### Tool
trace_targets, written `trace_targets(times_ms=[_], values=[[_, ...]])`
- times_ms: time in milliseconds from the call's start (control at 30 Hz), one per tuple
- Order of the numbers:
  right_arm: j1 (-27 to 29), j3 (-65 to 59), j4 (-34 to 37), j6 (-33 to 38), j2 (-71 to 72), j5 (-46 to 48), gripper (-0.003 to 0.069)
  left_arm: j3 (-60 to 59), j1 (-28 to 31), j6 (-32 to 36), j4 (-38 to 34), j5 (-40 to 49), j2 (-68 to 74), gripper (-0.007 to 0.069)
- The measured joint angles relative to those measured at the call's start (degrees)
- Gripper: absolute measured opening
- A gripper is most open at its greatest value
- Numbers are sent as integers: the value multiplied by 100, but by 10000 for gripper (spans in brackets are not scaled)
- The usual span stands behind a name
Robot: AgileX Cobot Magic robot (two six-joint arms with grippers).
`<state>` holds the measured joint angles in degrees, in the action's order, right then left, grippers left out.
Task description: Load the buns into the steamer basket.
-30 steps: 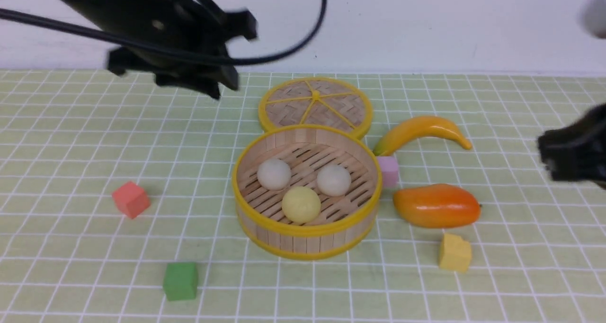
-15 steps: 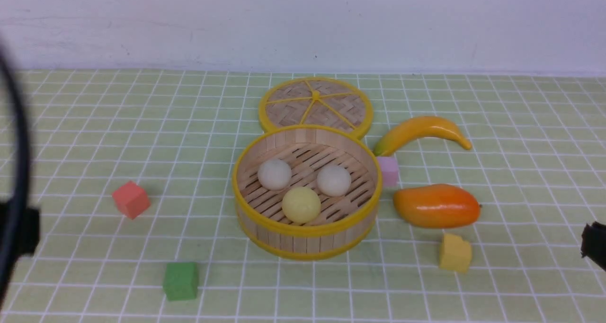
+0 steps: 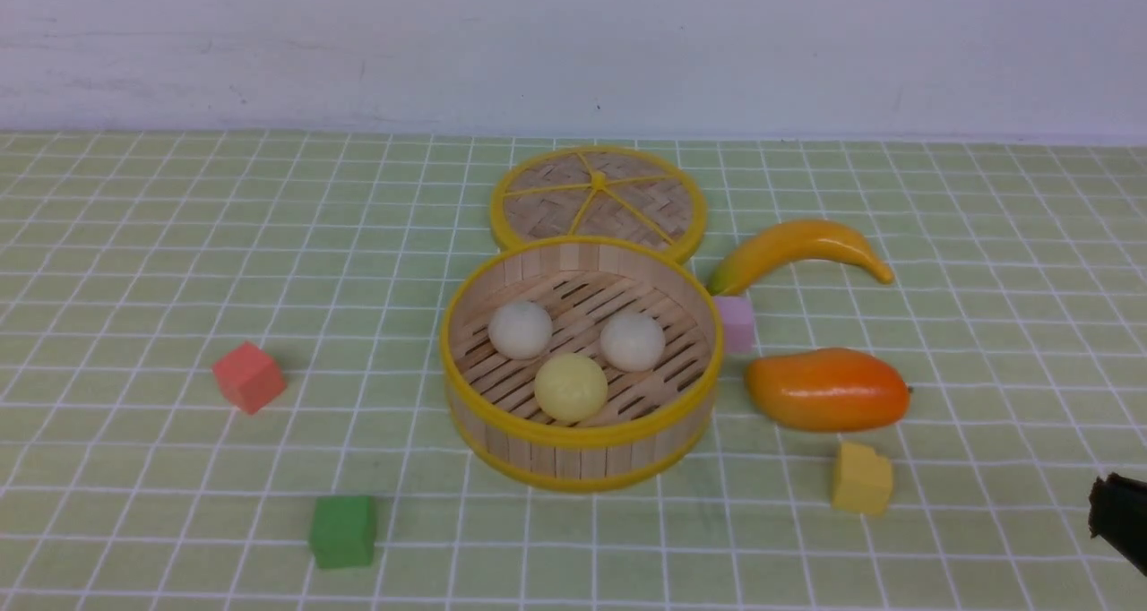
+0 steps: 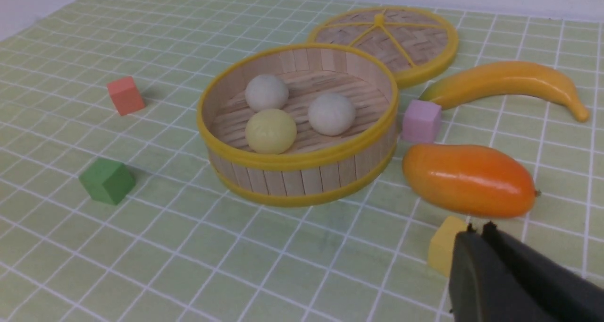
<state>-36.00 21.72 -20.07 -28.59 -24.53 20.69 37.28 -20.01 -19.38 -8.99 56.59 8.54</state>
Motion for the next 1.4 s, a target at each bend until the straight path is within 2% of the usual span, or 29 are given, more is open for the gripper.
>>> trace_targets(times_ms=[267, 333, 467, 567, 600, 633, 833, 1000, 1200, 1400], values=[[0, -6, 0, -16, 0, 14, 1, -20, 0, 5, 169, 261, 0, -13], [0, -6, 0, -16, 0, 14, 1, -49, 0, 55, 569, 93, 0, -13], [0, -6, 0, -16, 0, 14, 1, -593, 19, -297, 1288, -1134, -25, -13], [0, -6, 0, -16, 0, 19, 1, -1419, 178, -642, 1412, -2272, -251, -13], [0, -6, 0, -16, 0, 19, 1, -1480, 210, -652, 1412, -2396, -303, -13], [0, -6, 0, -16, 0, 19, 1, -2013, 360, -692, 1406, -2828, -530, -13], [0, -6, 0, -16, 0, 24, 3, -3449, 886, -729, 1393, -3711, -914, -13], [0, -11, 0, -16, 0, 24, 11, -3880, 912, -680, 1340, -3488, -914, -13], [0, -11, 6, -16, 0, 25, 19, -3896, 918, 210, 1240, -3419, -914, -10], [0, -11, -1, -10, 0, 25, 26, -3896, 1147, 420, 1141, -3419, -914, -4]])
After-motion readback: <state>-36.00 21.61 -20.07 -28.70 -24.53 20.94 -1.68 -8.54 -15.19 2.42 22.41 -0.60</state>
